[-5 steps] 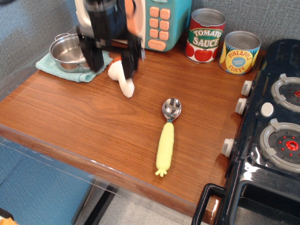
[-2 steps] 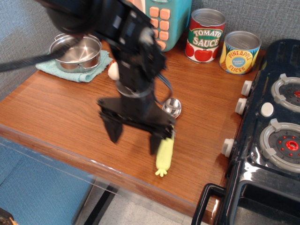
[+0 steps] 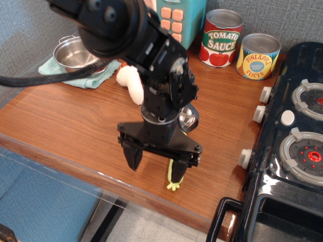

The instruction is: Pick up spoon and place it right in front of the canned goods.

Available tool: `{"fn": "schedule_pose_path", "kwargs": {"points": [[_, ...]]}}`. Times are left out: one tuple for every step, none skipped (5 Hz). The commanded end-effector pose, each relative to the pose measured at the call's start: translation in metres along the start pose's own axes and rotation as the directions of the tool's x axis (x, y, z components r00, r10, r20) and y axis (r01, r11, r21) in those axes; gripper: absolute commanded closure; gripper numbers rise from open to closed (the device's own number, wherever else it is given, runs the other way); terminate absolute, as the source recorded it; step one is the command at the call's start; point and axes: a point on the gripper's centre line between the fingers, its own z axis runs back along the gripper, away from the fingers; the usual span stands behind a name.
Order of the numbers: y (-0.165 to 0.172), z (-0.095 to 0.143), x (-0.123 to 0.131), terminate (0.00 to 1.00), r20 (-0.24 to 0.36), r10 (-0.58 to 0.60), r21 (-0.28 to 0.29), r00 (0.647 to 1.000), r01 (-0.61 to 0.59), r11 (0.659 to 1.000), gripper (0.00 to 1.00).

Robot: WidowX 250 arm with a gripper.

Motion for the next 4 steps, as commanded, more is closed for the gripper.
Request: {"fn": "schedule_pose_path", "kwargs": {"points": [[-0.0006, -0.0203, 0.012, 0.0, -0.005, 0.025, 0.046, 1.0, -0.025, 0.999, 0.0], [-0.0012, -0.0258, 0.0119, 0.0, -0.004, 0.022, 0.053, 1.0, -0.022, 0.998, 0.0], [-0.002, -0.0255, 0.0123, 0.0, -0.004, 0.024, 0.05, 1.0, -0.024, 0.998, 0.0], [0.0002, -0.0276, 0.0147, 0.0, 0.006, 0.029, 0.054, 1.0, -0.029, 0.998, 1.0]]}}
